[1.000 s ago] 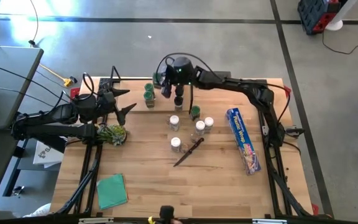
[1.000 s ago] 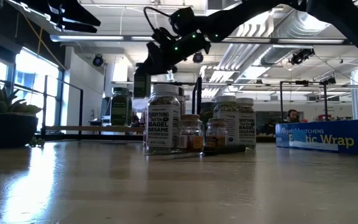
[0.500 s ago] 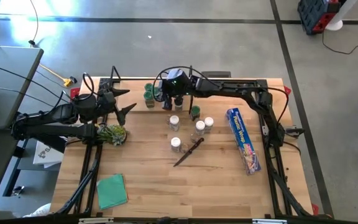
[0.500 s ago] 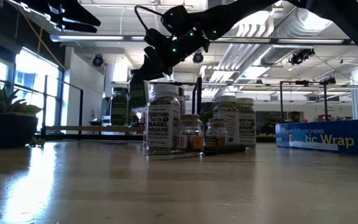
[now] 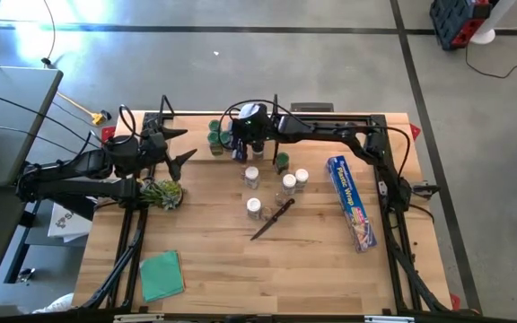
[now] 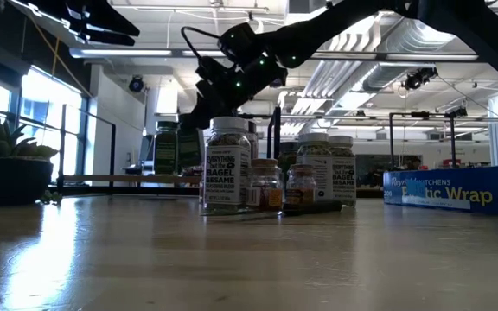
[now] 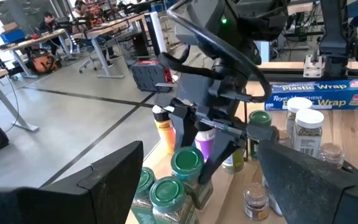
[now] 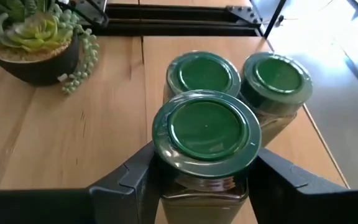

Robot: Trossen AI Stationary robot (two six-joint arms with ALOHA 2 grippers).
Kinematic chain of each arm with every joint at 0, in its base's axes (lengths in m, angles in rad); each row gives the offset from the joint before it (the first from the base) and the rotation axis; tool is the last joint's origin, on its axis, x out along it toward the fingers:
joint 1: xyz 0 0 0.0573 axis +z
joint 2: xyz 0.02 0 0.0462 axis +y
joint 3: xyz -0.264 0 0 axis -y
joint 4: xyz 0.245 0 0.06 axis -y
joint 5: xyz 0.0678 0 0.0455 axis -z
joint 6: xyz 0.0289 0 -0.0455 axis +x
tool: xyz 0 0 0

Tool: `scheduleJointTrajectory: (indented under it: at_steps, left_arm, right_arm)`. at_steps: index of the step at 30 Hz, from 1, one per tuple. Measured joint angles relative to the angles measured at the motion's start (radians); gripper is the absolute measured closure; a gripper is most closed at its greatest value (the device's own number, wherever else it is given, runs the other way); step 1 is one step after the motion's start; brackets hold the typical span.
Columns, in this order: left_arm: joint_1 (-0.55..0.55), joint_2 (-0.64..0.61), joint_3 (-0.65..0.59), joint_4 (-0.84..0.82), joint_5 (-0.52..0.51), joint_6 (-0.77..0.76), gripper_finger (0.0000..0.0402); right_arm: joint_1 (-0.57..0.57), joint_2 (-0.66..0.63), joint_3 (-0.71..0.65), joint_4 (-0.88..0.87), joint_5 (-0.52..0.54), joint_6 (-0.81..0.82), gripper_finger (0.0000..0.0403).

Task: Shelf spices
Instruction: Put the green lid seasoning bottle on the shelf

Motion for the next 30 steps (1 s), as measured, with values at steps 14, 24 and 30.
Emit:
scheduleJointTrajectory:
  at_steps: [14,24,30]
  left_arm:
    - [0.000,0.000,0.000,-0.007,0.001,0.000,0.0088]
    - [0.000,0.000,0.000,-0.015,0.038,-0.001,0.0088]
    - [0.000,0.000,0.000,-0.017,0.037,0.000,0.0088]
  right_arm:
    - [0.001,0.013,0.000,-0.021,-0.003,0.008,0.0199]
    - [0.001,0.012,0.002,-0.022,-0.003,0.003,0.0171]
    - [-0.001,-0.004,0.002,-0.028,0.028,-0.032,0.0155]
